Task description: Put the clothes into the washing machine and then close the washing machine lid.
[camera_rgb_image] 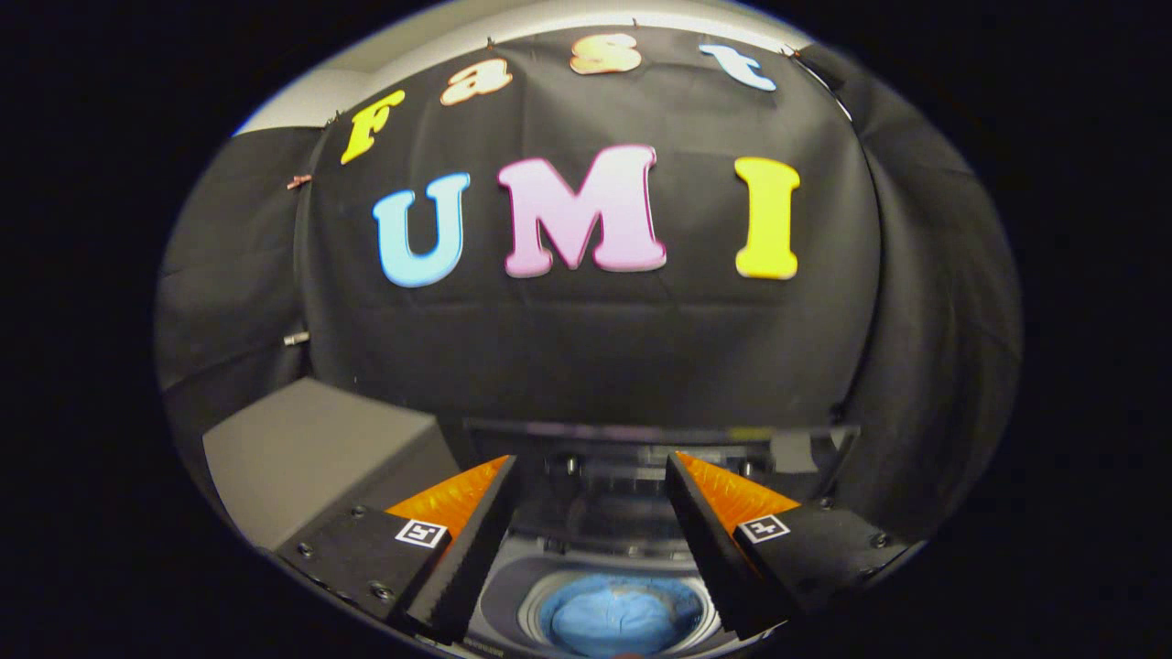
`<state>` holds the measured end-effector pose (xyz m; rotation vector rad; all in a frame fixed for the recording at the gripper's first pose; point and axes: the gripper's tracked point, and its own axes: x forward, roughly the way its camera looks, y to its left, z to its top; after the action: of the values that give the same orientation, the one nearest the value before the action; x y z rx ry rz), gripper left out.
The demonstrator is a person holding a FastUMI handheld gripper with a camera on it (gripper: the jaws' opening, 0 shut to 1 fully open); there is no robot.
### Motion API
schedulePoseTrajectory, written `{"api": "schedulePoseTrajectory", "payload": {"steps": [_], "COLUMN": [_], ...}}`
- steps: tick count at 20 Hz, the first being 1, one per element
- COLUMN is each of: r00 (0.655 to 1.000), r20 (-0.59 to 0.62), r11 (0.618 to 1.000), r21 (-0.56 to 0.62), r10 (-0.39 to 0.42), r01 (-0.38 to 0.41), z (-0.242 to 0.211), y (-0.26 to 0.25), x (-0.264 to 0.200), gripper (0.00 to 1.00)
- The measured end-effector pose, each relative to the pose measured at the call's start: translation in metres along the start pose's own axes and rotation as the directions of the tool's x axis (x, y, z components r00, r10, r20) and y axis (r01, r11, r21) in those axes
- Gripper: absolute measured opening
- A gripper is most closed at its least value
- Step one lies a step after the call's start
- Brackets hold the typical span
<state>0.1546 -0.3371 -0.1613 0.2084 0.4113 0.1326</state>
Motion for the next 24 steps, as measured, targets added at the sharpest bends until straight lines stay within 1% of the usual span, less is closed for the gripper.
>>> {"api": "schedulePoseTrajectory", "payload": {"steps": [2,3,5,6,7,8,11,16,19,24], "r00": [0.998,0.998,0.991,0.978,0.987,0.985,0.987,0.988,0.989,0.988], "r20": [0.061,0.045,-0.096,-0.175,-0.124,-0.144,-0.127,-0.124,-0.119,-0.114], "r11": [0.999,0.997,0.994,0.992,0.995,0.995,0.995,0.996,0.996,0.994], "r21": [-0.027,-0.047,-0.075,-0.081,-0.020,0.007,-0.031,-0.025,-0.034,-0.034], "r10": [-0.030,-0.051,-0.091,-0.115,-0.098,-0.099,-0.095,-0.094,-0.085,-0.106], "r01": [0.032,0.053,0.084,0.102,0.096,0.101,0.092,0.091,0.081,0.102], "z": [0.033,0.033,-0.005,-0.031,-0.017,-0.024,-0.029,-0.029,-0.033,-0.036], "y": [-0.010,-0.016,-0.026,-0.038,-0.039,-0.039,-0.037,-0.034,-0.031,-0.027], "x": [0.025,0.040,0.059,0.067,0.072,0.080,0.070,0.062,0.045,0.025], "gripper": [0.99,0.99,0.99,1.00,1.00,1.00,1.00,1.00,1.00,1.00]}}
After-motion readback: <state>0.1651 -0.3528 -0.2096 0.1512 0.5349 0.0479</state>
